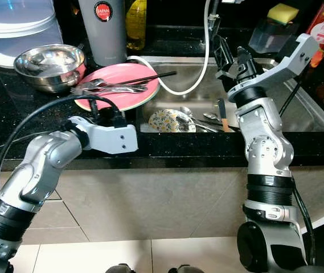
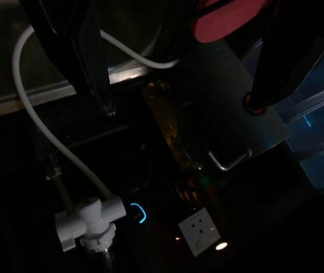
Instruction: Kitchen organization
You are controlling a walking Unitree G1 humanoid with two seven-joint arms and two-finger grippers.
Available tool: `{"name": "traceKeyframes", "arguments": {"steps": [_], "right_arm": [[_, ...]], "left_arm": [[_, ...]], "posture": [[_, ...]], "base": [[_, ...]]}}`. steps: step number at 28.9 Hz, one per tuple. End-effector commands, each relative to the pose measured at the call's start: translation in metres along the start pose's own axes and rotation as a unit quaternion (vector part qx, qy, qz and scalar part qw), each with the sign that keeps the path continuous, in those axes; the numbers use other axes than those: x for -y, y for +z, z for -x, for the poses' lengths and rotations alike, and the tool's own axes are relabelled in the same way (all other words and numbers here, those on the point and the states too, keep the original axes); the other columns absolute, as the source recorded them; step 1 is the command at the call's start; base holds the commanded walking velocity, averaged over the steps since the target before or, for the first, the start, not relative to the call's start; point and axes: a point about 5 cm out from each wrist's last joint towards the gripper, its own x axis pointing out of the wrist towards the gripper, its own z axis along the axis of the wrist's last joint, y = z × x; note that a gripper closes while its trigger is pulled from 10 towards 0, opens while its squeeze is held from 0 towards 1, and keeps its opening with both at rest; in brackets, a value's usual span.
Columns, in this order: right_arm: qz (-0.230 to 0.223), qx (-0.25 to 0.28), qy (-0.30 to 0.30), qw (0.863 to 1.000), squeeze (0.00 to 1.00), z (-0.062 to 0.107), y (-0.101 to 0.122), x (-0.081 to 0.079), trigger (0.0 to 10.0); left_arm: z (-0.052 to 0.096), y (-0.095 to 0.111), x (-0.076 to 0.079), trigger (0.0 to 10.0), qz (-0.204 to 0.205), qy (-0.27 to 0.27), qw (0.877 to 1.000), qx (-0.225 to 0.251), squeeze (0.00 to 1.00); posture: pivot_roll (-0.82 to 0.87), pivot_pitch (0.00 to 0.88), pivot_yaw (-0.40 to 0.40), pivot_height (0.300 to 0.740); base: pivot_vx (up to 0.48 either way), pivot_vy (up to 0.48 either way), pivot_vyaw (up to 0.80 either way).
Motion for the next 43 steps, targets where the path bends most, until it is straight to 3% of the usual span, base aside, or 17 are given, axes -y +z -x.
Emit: {"name": "traceKeyframes", "arguments": {"steps": [1, 6, 10, 19, 27, 28, 29, 33, 34, 35, 36, 37, 38, 39, 41, 42, 43], "right_arm": [[-0.002, 0.003, 0.006, 1.0, 0.0, -0.002, -0.001, -0.002, 10.0], [0.0, 0.003, 0.006, 1.0, 0.0, -0.003, -0.001, -0.002, 10.0], [0.001, 0.003, 0.006, 1.0, 0.0, -0.003, -0.001, -0.002, 10.0], [0.004, 0.004, 0.008, 1.0, 0.0, -0.003, -0.001, 0.0, 10.0], [0.001, 0.0, 0.015, 1.0, 0.0, -0.004, -0.004, -0.003, 10.0], [0.001, -0.001, 0.015, 1.0, 0.0, -0.004, -0.004, -0.003, 10.0], [0.001, -0.001, 0.015, 1.0, 0.0, -0.004, -0.004, -0.003, 10.0], [0.002, -0.002, 0.016, 1.0, 0.0, -0.004, -0.004, -0.003, 10.0], [0.002, -0.002, 0.016, 1.0, 0.0, -0.004, -0.004, -0.002, 10.0], [0.002, -0.001, 0.016, 1.0, 0.0, -0.004, -0.004, -0.002, 10.0], [0.002, -0.001, 0.016, 1.0, 0.0, -0.004, -0.004, -0.002, 10.0], [0.002, -0.001, 0.016, 1.0, 0.0, -0.004, -0.004, -0.002, 10.0], [0.003, -0.001, 0.015, 1.0, 0.0, -0.004, -0.004, -0.002, 10.0], [0.003, -0.001, 0.015, 1.0, 0.0, -0.004, -0.004, -0.002, 10.0], [0.003, -0.001, 0.014, 1.0, 0.0, -0.004, -0.004, -0.002, 10.0], [0.003, -0.001, 0.014, 1.0, 0.0, -0.004, -0.004, -0.002, 10.0], [0.003, -0.001, 0.015, 1.0, 0.0, -0.005, -0.004, -0.002, 10.0]], "left_arm": [[0.004, 0.002, 0.013, 10.0, 0.007, -0.045, 0.999, 0.008, 0.0], [0.012, 0.021, 0.028, 10.0, 0.042, -0.089, 0.994, 0.045, 0.0], [0.014, 0.026, 0.03, 10.0, 0.034, -0.085, 0.995, 0.045, 0.0], [0.023, 0.02, 0.029, 10.0, 0.04, -0.045, 0.998, -0.025, 0.0], [0.03, 0.037, 0.039, 10.0, 0.053, -0.05, 0.997, -0.017, 0.0], [0.03, 0.038, 0.039, 10.0, 0.054, -0.046, 0.997, -0.018, 0.58], [0.03, 0.038, 0.037, 10.0, 0.061, -0.042, 0.997, -0.019, 1.0], [0.029, 0.041, 0.034, 10.0, 0.073, -0.033, 0.997, -0.011, 1.0], [0.03, 0.044, 0.034, 10.0, 0.09, -0.035, 0.995, -0.001, 0.55], [0.03, 0.047, 0.035, 10.0, 0.102, -0.037, 0.994, 0.006, 0.55], [0.031, 0.054, 0.036, 10.0, 0.139, -0.043, 0.989, 0.03, 0.0], [0.031, 0.054, 0.036, 10.0, 0.139, -0.043, 0.989, 0.03, 0.0], [0.033, 0.071, 0.035, 10.0, 0.222, -0.053, 0.969, 0.093, 0.0], [0.033, 0.071, 0.035, 10.0, 0.222, -0.053, 0.969, 0.093, 0.0], [0.034, 0.081, 0.032, 10.0, 0.281, -0.053, 0.949, 0.131, 0.0], [0.034, 0.081, 0.032, 10.0, 0.281, -0.053, 0.949, 0.131, 0.0], [0.035, 0.09, 0.02, 10.0, 0.368, -0.046, 0.911, 0.178, 0.0]], "posture": [[0.15, 0.041, -0.07, 0.74], [0.15, 0.038, -0.065, 0.74], [0.14, 0.036, -0.057, 0.74], [0.15, 0.03, -0.058, 0.74], [0.16, 0.029, -0.061, 0.74], [0.17, 0.032, -0.07, 0.74], [0.17, 0.032, -0.07, 0.74], [0.16, 0.036, -0.073, 0.74], [0.16, 0.036, -0.073, 0.74], [0.16, 0.037, -0.072, 0.74], [0.16, 0.037, -0.072, 0.74], [0.16, 0.037, -0.072, 0.74], [0.16, 0.037, -0.072, 0.74], [0.16, 0.037, -0.072, 0.74], [0.16, 0.038, -0.074, 0.74], [0.16, 0.038, -0.074, 0.74], [0.16, 0.038, -0.074, 0.74]], "base": [[0.0, 0.0, 0.0], [0.0, 0.0, 0.0], [0.0, 0.0, 0.0], [0.0, 0.0, 0.0], [0.0, 0.0, 0.0], [0.0, 0.0, 0.0], [0.0, 0.0, 0.0], [0.0, 0.0, 0.0], [0.0, 0.0, 0.0], [0.0, 0.0, 0.0], [0.0, 0.0, 0.0], [0.0, 0.0, 0.0], [0.0, 0.0, 0.0], [0.0, 0.0, 0.0], [0.0, 0.0, 0.0], [0.0, 0.0, 0.0], [0.0, 0.0, 0.0]]}}
